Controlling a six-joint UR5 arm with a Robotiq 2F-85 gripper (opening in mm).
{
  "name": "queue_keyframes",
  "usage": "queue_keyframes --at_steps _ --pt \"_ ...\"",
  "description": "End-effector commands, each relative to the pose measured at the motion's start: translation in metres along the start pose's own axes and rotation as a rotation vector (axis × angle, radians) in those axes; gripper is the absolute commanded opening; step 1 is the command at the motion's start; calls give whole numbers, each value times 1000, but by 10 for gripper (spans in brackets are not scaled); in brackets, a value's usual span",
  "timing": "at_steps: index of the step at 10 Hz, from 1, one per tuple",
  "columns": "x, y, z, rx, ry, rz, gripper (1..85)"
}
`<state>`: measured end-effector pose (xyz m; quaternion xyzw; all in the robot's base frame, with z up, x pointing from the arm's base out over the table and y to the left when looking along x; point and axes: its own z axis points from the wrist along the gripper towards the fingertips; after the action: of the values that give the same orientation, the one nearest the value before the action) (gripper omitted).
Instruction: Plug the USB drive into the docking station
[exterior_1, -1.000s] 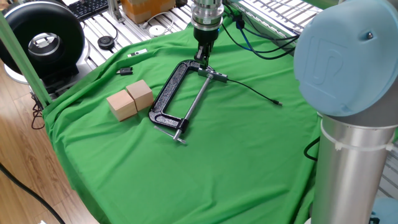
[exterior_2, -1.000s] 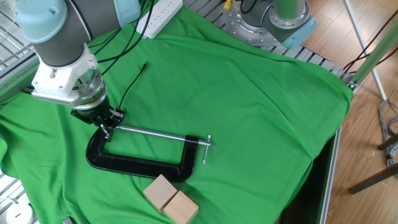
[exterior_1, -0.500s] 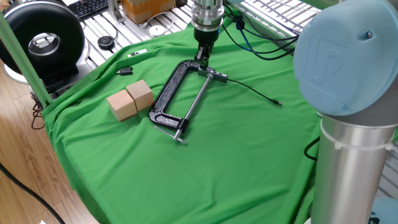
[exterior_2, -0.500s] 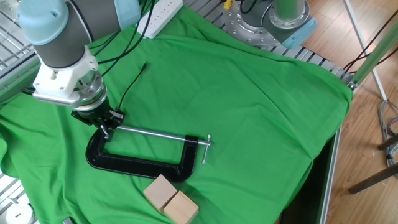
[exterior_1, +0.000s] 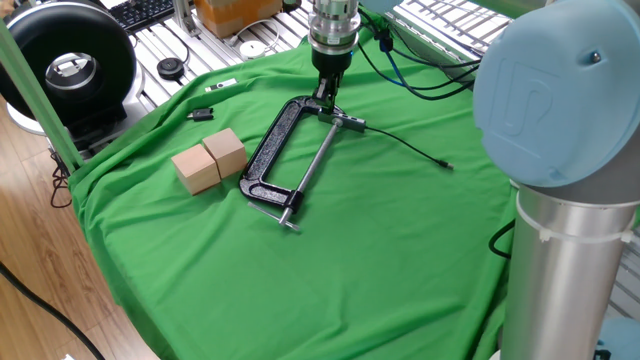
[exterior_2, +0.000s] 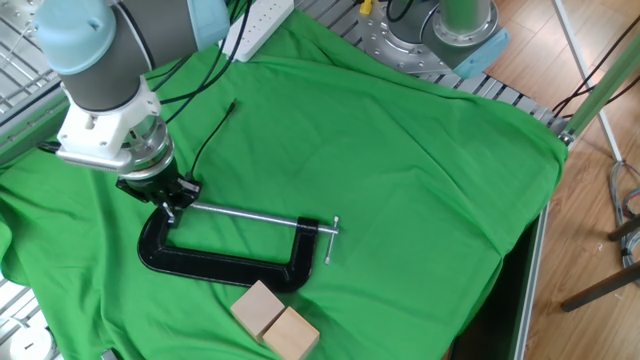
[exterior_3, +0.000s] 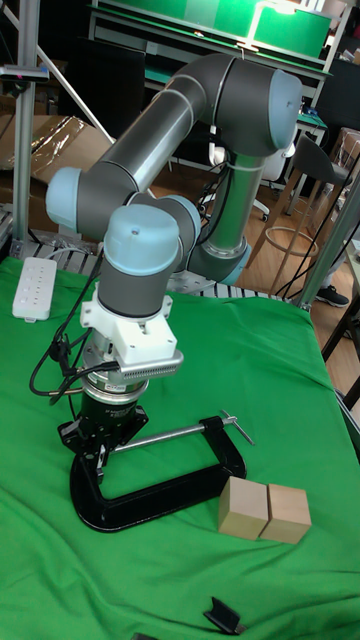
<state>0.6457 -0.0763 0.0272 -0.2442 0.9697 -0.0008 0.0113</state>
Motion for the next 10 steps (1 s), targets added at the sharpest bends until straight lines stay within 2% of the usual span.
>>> queue_keyframes --at_steps 1,7,9,10 --pt "0 0 -3 -5 -7 5 17" --pt "2 -1 -2 1 5 -3 17" --pt "0 4 -4 -26 -5 -33 227" --pt "0 3 -4 -25 -3 -41 297"
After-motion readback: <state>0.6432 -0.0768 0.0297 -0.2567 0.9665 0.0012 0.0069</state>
